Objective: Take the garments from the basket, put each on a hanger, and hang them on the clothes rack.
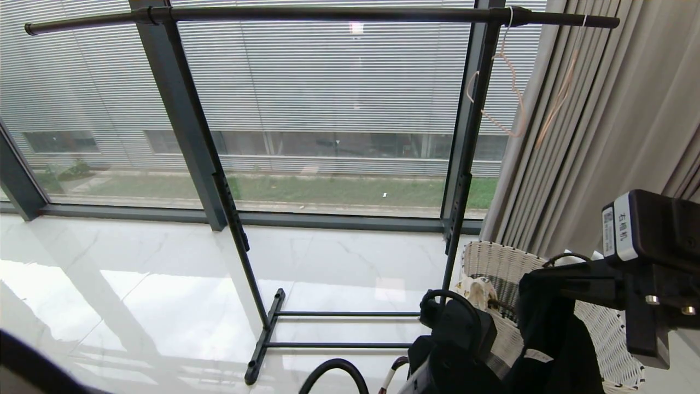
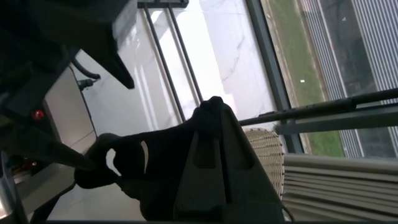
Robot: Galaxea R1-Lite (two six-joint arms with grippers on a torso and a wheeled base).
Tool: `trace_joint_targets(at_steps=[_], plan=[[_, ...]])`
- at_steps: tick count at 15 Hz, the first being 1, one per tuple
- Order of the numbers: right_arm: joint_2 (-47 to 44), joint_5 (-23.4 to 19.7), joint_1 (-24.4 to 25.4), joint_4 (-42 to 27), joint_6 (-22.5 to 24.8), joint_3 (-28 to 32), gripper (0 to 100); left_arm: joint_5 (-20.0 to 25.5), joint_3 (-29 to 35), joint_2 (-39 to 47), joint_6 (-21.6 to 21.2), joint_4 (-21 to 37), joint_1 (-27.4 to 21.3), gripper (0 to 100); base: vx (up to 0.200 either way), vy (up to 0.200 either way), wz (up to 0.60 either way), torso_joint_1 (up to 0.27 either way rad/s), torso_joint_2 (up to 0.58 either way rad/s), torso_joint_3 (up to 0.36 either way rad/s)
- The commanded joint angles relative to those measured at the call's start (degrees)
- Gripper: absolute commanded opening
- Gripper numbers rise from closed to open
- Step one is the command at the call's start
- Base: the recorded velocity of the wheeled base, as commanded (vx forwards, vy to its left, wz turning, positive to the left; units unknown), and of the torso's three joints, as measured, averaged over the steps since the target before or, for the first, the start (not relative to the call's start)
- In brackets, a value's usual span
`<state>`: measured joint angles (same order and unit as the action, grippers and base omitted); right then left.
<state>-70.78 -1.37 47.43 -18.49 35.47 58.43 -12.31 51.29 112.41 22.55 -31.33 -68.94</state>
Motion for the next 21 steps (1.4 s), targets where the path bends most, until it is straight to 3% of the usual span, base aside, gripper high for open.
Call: trace_joint_targets(at_steps=[1, 6, 11, 12, 17, 19, 21], plan=[[0.82, -0.04, 0.38, 0.04, -0.05, -0.07, 0, 0.01, 0.83, 5.36, -0.05, -2.07, 0.65, 100, 0.0, 0.0, 0.0, 0.0, 0.0, 0.0], [1.08, -0.04, 5.83, 0.04, -1.81, -0.07, 0, -0.08, 3.91, 8.88, -0.05, -2.68, 1.79, 100, 0.0, 0.0, 0.0, 0.0, 0.0, 0.0], [1.61, 0.05, 6.09, 0.04, -1.9, 0.02, 0, -0.08, 3.56, 9.06, 0.04, -3.65, 2.93, 100, 0.0, 0.0, 0.0, 0.0, 0.0, 0.0], [1.7, 0.05, 6.09, 0.04, -1.9, 0.11, 0, -0.08, 3.47, 9.06, 0.04, -4.44, 3.11, 0, 0.0, 0.0, 0.0, 0.0, 0.0, 0.0], [1.7, 0.05, 6.0, -0.05, -1.9, 0.02, 0, -0.87, -0.22, 8.97, 0.04, -9.19, 3.28, 0, 0.0, 0.0, 0.0, 0.0, 0.0, 0.0], [1.7, 0.05, 5.92, -0.05, -2.16, -0.07, 0, -3.16, -1.1, 9.14, 0.04, -9.63, 3.28, 0, 0.0, 0.0, 0.0, 0.0, 0.0, 0.0], [1.52, 0.31, 5.83, -0.05, -5.5, -0.86, 0, -8.34, -2.95, 9.93, 0.12, -11.47, 3.9, 0, 0.0, 0.0, 0.0, 0.0, 0.0, 0.0]])
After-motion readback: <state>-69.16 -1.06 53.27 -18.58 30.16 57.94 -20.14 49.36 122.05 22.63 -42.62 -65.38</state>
